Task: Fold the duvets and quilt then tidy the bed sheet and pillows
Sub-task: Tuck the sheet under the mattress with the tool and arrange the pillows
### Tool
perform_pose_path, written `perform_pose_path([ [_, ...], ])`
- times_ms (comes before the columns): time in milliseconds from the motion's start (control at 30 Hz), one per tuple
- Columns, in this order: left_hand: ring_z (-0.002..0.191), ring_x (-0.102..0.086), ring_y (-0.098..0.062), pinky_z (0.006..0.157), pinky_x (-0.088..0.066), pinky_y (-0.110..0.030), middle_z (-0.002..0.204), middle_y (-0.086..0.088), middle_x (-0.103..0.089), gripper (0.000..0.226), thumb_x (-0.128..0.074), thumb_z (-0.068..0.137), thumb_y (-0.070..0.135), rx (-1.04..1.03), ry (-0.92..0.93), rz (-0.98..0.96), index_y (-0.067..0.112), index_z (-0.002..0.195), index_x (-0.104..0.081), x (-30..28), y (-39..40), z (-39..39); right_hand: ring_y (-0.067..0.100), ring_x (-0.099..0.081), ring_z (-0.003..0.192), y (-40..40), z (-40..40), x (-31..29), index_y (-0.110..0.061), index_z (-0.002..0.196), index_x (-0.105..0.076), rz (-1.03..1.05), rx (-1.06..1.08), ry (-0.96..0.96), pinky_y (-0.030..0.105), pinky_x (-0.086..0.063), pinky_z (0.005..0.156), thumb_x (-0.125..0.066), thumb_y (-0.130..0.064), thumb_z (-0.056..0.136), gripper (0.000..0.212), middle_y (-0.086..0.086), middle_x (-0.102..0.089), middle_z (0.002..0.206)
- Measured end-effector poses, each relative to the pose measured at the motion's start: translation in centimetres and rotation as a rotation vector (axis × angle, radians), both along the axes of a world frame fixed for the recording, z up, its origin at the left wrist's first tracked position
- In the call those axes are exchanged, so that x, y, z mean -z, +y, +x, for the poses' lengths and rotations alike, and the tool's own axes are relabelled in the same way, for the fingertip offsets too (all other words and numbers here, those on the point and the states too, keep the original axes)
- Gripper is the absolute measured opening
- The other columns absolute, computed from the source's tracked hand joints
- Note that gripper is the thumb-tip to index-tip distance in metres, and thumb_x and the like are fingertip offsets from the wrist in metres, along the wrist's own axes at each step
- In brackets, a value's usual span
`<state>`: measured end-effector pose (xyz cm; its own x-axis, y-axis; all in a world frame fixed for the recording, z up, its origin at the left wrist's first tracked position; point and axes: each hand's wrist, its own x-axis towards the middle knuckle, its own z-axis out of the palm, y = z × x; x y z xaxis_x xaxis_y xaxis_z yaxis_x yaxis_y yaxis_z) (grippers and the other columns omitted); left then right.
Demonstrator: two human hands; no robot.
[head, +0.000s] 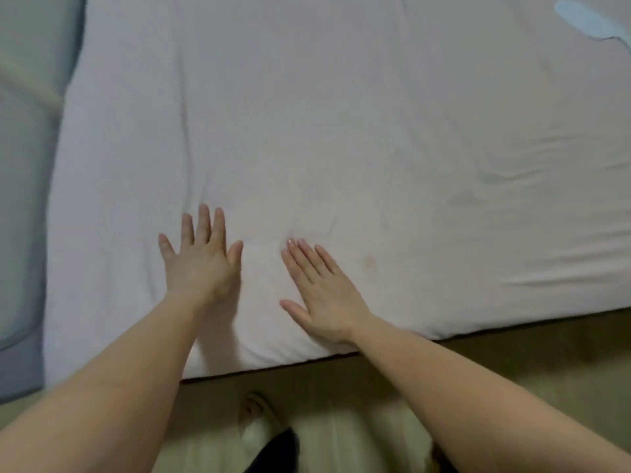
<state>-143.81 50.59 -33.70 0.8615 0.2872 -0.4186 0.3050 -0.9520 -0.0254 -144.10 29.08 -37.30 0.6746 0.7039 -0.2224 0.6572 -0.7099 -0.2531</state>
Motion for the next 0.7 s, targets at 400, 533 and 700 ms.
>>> perform_pose_path([
  [400, 0.147, 0.014, -0.024, 0.119, 0.002, -0.048, 0.160, 0.000, 0.018, 0.063, -0.020, 0.102, 0.045, 0.185, -0.004, -0.120, 0.024, 0.153, 0.010, -0.9, 11.7, -0.3, 0.027, 0.007, 0.147, 17.6, 1.0, -1.0, -0.009, 0.152, -0.005, 0.101, 0.457, -0.011, 0.040, 0.006, 0.119, -0.017, -0.051, 0.094, 0.073, 0.012, 0.004, 0.159],
  [533, 0.148, 0.001, -0.028, 0.117, -0.007, -0.050, 0.162, -0.001, 0.006, 0.059, -0.023, 0.103, 0.036, 0.297, 0.105, 0.024, 0.022, 0.154, 0.001, -2.2, 15.3, 1.6, 0.015, 0.006, 0.148, 21.9, -0.2, -1.9, -0.013, 0.153, -0.009, 0.162, 0.154, 0.165, 0.029, 0.008, 0.119, -0.022, -0.046, 0.098, 0.066, 0.002, 0.000, 0.161],
  [700, 0.130, -0.040, -0.028, 0.102, -0.034, -0.040, 0.138, -0.008, -0.047, 0.038, -0.035, 0.100, 0.028, 0.308, 0.273, 0.150, 0.014, 0.135, -0.042, -10.4, 20.6, 5.4, 0.017, -0.018, 0.145, 24.4, 4.4, -8.6, -0.012, 0.152, -0.019, 0.136, 0.383, 0.422, 0.024, -0.012, 0.115, -0.033, -0.036, 0.102, 0.057, 0.005, -0.015, 0.160],
])
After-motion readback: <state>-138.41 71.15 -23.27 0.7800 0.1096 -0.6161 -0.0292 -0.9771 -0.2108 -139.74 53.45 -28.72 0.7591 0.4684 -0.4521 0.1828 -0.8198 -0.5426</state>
